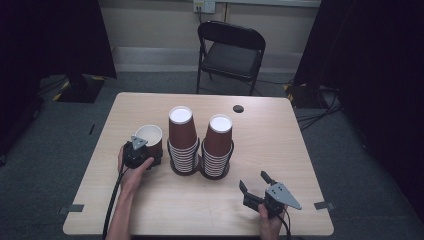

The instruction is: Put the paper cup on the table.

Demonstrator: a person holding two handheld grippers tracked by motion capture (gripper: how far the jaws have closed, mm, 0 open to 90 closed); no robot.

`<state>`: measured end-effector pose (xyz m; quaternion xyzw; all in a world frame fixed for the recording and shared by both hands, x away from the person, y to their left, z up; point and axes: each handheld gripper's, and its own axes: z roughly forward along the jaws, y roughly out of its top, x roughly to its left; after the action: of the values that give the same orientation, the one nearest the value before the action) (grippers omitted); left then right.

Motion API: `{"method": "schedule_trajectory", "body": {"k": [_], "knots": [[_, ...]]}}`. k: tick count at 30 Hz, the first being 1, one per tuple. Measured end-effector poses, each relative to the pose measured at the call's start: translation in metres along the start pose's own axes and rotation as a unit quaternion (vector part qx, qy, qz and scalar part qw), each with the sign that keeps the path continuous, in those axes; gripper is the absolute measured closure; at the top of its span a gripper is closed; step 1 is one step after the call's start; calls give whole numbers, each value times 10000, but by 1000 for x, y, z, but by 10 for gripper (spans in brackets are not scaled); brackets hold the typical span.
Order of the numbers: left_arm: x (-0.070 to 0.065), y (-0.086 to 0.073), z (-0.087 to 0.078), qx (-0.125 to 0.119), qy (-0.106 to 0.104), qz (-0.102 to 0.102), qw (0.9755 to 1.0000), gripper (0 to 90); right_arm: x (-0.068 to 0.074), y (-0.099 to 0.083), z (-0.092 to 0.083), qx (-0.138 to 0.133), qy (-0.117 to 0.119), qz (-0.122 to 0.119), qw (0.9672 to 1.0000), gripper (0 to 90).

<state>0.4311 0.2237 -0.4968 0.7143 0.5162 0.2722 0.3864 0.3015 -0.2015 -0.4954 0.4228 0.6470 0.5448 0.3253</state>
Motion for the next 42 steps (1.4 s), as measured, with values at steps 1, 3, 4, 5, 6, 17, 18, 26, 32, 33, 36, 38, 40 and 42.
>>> {"method": "schedule_trajectory", "body": {"k": [1,3,4,5,6,17,18,26,32,33,36,38,40,42], "knots": [[0,-1,-1,-29,-5,-27,10000,156,0,0,0,0,0,-4,10000,142],[0,-2,-3,12,15,-21,10000,156,0,0,0,-13,-14,4,10000,142],[0,-2,-3,13,16,-17,10000,156,0,0,0,-9,-16,9,10000,142],[0,-2,-4,-5,18,-32,10000,156,0,0,0,-9,-11,6,10000,142],[0,-3,-6,-65,1,-59,10000,156,0,0,0,-9,-7,1,10000,142],[0,-7,-27,-511,-2,-145,9986,156,0,0,0,-19,-15,22,10000,143],[0,-7,-30,-537,6,-148,9984,156,0,0,0,-20,-15,23,10000,142],[-5,-12,-51,-791,-3,-143,9968,156,0,0,0,-17,-17,30,10000,143],[-9,-16,-66,-1046,-226,-270,9939,155,-1,0,0,-24,-14,38,10000,143],[-12,-18,-69,-1089,-267,-257,9934,155,-1,0,0,-28,-5,45,10000,143],[-21,-23,-75,-1165,-236,-118,9928,155,-1,0,0,-16,-10,48,10000,143],[-27,-25,-80,-1216,-339,-120,9919,155,-1,0,0,-17,-11,43,10000,143],[-33,-27,-84,-1290,-406,-90,9908,156,-1,0,0,-11,-5,38,10000,143],[-40,-30,-90,-1362,-517,-76,9893,156,0,0,0,-18,-5,33,10000,143]]}}
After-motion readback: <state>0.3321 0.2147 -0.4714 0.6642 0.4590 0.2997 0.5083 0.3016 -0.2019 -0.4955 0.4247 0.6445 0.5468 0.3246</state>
